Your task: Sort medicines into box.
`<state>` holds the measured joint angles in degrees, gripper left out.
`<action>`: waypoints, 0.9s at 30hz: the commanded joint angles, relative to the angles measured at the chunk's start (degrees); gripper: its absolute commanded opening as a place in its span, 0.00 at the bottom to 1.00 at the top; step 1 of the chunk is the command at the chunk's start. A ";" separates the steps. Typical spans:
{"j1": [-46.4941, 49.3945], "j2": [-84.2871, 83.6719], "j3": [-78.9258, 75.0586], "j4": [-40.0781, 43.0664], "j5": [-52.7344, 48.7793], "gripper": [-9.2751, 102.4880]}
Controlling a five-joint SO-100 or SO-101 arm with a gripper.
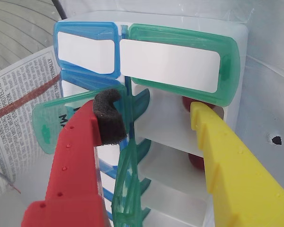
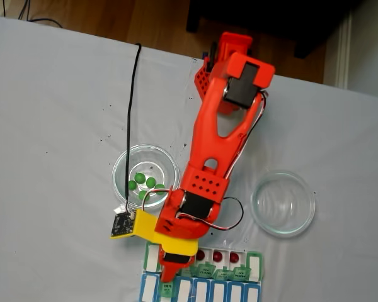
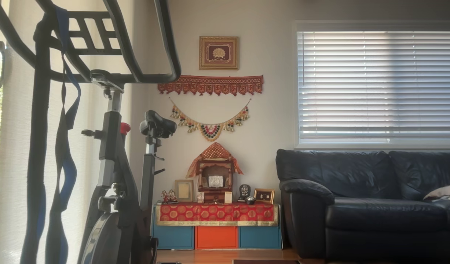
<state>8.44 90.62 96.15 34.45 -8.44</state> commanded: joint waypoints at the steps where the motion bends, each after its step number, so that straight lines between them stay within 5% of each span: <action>1: -0.44 5.45 0.00 0.35 1.05 0.26; 7: -1.67 12.13 2.90 0.35 2.99 0.09; 11: -2.29 17.93 3.87 2.99 2.55 0.09; 19: -0.70 13.10 -19.07 37.35 0.18 0.10; 27: 1.58 -4.83 -46.05 59.50 -0.79 0.09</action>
<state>9.23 90.70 66.97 85.43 -7.82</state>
